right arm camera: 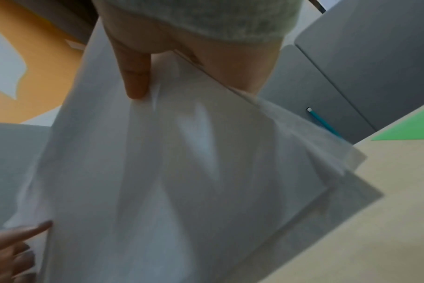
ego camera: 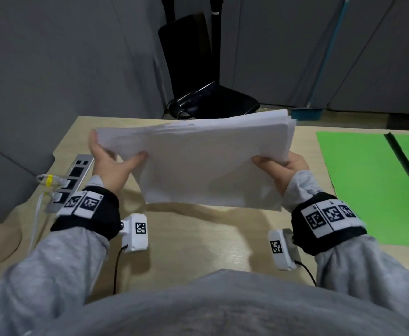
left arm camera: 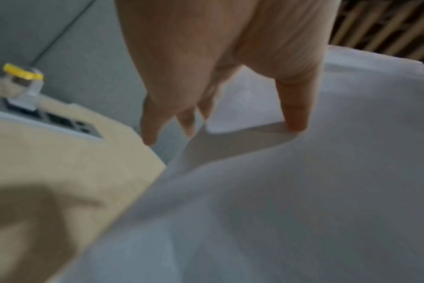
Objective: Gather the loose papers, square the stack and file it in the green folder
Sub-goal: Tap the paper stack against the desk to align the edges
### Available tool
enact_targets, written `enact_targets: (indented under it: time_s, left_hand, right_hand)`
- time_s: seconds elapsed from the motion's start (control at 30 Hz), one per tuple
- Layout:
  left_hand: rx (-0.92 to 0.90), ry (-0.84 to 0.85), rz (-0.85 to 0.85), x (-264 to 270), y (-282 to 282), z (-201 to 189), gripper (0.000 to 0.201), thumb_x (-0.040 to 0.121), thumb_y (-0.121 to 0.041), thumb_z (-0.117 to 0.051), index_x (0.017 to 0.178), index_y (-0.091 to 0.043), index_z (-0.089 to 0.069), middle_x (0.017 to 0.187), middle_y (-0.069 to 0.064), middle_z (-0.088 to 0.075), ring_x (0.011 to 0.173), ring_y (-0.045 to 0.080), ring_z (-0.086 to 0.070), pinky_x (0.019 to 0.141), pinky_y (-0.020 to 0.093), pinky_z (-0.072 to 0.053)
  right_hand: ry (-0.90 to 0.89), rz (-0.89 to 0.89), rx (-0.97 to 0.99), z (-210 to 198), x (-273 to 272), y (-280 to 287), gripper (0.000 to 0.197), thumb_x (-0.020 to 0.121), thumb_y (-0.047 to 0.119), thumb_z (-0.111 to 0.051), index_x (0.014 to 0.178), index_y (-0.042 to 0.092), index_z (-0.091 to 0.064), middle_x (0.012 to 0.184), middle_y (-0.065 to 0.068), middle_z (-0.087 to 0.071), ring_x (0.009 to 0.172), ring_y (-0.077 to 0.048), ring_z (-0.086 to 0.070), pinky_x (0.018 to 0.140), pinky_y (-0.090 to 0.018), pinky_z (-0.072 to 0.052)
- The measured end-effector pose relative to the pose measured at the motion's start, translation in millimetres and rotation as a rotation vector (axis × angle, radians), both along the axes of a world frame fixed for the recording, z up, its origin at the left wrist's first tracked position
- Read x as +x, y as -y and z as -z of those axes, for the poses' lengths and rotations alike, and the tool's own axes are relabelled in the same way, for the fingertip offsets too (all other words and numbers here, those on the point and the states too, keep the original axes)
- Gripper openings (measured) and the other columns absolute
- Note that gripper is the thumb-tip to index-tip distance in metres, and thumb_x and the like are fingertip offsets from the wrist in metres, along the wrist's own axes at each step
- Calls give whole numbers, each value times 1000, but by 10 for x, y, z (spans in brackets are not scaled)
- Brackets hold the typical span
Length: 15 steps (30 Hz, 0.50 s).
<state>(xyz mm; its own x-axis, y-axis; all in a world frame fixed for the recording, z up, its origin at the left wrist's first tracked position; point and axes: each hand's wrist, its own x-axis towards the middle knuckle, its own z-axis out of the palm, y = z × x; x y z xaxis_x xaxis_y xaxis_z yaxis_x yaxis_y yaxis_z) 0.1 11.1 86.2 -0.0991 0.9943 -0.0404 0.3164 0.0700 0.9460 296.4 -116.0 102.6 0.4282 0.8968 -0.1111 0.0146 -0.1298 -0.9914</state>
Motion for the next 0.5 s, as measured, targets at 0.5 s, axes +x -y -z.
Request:
enact_targets:
  time_s: [0.5]
  left_hand:
    - [114, 146, 133, 171, 128, 216, 34, 80, -5, -63, 99, -32, -55, 96, -10, -67, 91, 4, -64, 82, 32, -51]
  right_hand:
    - [54, 238, -55, 335, 43, 0, 32, 73, 17, -75, 102, 19, -61, 86, 0, -66, 84, -21, -62, 79, -28, -47]
